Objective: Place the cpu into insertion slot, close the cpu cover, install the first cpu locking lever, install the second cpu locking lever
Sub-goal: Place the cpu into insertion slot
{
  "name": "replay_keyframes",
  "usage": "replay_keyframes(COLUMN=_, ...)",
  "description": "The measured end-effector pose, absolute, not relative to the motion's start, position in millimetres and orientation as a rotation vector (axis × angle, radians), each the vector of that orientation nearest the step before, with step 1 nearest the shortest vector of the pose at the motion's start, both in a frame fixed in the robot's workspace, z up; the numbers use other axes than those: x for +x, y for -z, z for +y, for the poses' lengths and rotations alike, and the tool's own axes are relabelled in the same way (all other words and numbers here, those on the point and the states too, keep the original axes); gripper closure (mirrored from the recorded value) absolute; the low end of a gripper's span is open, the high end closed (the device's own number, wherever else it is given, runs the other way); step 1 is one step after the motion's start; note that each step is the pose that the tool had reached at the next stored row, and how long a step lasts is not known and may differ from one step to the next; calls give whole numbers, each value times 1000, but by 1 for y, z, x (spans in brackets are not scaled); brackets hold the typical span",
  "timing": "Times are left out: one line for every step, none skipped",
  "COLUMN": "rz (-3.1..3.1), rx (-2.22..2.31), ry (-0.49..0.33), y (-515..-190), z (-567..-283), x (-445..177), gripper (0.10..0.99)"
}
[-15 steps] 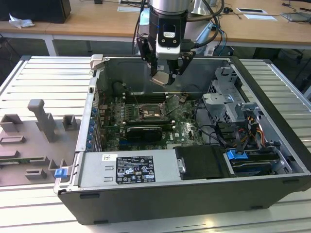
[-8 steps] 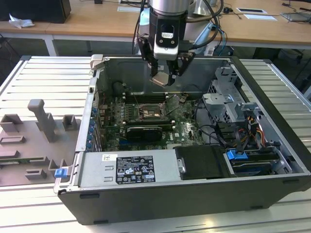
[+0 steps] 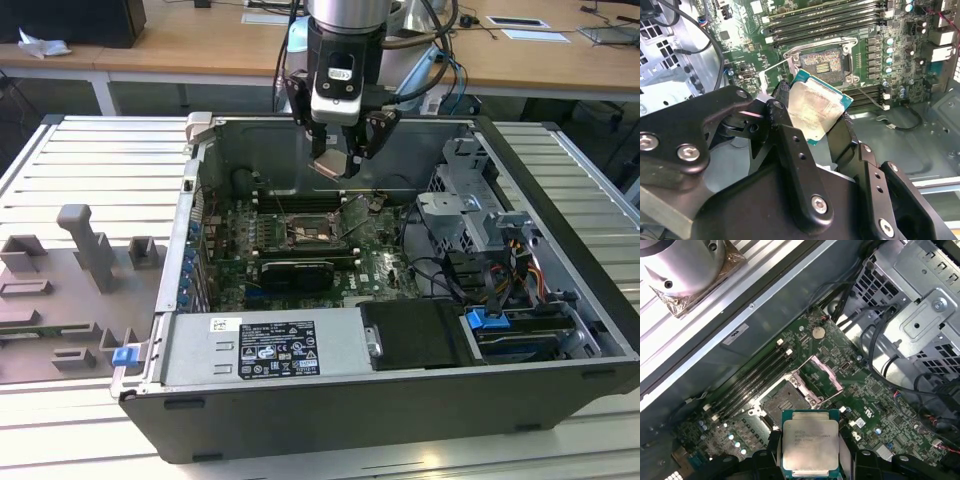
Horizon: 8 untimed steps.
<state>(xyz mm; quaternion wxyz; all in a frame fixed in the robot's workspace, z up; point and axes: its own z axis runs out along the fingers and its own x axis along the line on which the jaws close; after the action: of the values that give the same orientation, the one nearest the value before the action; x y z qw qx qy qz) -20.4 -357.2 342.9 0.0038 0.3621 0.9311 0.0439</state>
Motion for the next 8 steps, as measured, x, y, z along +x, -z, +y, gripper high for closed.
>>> replay_keyframes(rz=2915, rx=1142, ry=-138, y=-343, z=-357, x=-20, gripper=545)
replay_keyframes(rz=2912, rx=1149, ry=-138, y=-343, z=-357, x=-20, gripper=545)
replay_keyframes(rz=2908, rx=1159, ry=-138, y=-342, z=-357, x=-20, gripper=545)
replay_keyframes(rz=2904, rx=1167, ry=-138, y=-342, z=-357, x=-20, gripper=545)
replay_keyframes(rz=2895, rx=1188, ry=-137, y=-342, z=-357, x=-20, gripper=545)
replay_keyframes(rz=2885, rx=1209, ry=-137, y=-341, z=-357, x=-20, gripper=545)
replay_keyframes(rz=2870, rx=1244, ry=-137, y=-340, z=-357, x=-20, gripper=545)
replay_keyframes(rz=2862, rx=1259, ry=-137, y=-340, z=-357, x=-20, gripper=545)
